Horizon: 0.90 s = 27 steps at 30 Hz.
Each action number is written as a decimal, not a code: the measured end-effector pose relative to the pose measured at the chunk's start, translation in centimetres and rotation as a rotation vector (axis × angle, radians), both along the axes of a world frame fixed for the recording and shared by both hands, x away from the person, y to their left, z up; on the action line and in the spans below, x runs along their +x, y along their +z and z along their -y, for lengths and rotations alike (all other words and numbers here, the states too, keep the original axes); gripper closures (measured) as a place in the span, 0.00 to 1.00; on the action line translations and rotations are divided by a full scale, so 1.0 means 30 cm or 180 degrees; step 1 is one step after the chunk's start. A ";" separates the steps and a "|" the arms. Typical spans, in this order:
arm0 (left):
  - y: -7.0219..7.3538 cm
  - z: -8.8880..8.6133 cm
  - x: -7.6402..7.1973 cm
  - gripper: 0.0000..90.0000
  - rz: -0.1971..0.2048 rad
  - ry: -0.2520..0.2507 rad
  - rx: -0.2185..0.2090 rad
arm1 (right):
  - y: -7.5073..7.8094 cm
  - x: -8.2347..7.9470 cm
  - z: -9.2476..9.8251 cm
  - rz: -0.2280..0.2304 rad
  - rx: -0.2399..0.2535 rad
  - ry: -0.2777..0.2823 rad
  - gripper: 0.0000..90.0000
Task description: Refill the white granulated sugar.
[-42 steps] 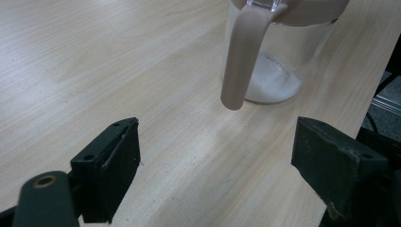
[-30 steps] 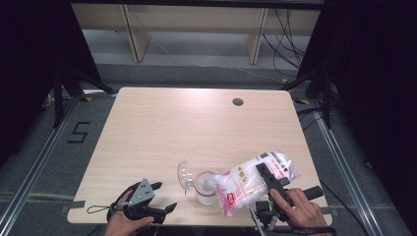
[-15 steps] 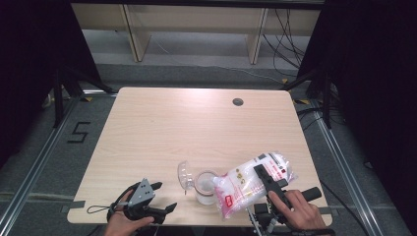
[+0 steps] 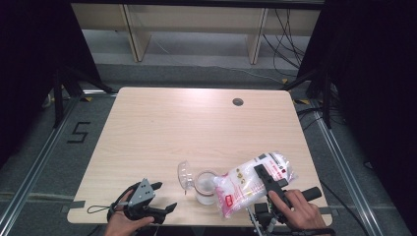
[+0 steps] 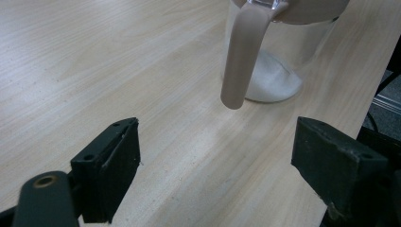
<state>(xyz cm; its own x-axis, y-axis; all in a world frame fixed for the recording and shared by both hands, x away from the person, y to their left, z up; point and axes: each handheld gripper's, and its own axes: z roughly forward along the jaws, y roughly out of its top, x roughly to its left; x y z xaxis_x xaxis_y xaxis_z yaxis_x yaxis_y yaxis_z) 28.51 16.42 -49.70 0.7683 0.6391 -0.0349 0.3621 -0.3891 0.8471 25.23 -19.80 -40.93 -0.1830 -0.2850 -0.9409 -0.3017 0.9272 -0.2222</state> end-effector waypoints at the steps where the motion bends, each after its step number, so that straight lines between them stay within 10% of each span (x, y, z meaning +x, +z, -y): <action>1: -0.002 0.003 -0.004 0.18 -0.0059 0.0040 -0.0053 | -0.004 -0.003 -0.004 -0.0057 0.0078 -0.0044 0.60; 27: 0.001 -0.003 0.002 0.18 -0.0003 -0.0013 0.0018 | 0.010 -0.012 0.003 -0.0062 -0.0070 -0.0070 0.61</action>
<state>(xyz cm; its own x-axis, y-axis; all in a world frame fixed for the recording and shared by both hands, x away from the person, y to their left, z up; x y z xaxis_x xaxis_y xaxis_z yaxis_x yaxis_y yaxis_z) 28.56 16.50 -49.67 0.7708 0.6362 -0.0318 0.3612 -0.3953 0.8445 24.88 -19.91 -40.62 -0.2076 -0.3014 -0.9306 -0.2858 0.9285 -0.2369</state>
